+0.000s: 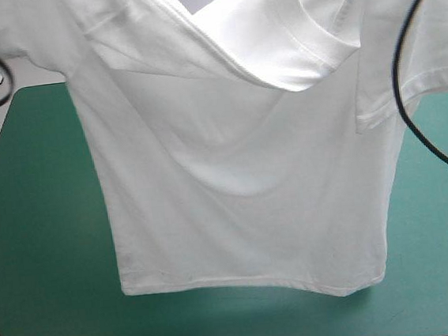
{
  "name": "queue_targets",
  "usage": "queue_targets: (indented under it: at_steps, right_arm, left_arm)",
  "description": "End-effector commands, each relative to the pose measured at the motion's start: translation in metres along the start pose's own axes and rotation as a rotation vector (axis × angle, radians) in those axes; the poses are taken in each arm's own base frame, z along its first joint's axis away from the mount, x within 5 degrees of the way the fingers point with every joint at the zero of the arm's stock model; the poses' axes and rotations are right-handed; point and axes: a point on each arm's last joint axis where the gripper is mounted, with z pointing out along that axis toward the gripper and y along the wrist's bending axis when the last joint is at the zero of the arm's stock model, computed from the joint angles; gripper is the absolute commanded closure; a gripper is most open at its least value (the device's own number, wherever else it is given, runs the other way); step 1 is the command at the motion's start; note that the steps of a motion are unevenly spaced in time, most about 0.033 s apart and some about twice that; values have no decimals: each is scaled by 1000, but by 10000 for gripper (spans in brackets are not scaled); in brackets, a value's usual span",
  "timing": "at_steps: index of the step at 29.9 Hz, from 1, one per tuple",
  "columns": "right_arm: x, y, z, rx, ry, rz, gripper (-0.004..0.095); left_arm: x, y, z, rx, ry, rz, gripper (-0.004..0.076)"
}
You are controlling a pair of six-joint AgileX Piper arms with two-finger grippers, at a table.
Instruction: Fold the cloth
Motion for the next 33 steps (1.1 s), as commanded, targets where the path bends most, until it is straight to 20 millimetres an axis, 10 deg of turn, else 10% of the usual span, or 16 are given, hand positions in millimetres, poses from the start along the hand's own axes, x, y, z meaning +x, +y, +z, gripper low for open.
queue_targets:
  at_steps: [1,14,25,33]
  right_arm:
    - [53,-2,46,95,236,-3,923]
    - [249,-32,164,190,724,57,925]
    - [398,-95,195,139,928,305,924]
    - [476,-104,195,148,1076,353,924]
  left_arm:
    - [59,-20,38,-49,294,126,745]
    - [306,-25,138,-70,897,84,745]
    - [441,6,154,-122,1007,-50,746]
    - [517,-7,150,-92,1099,-87,746]
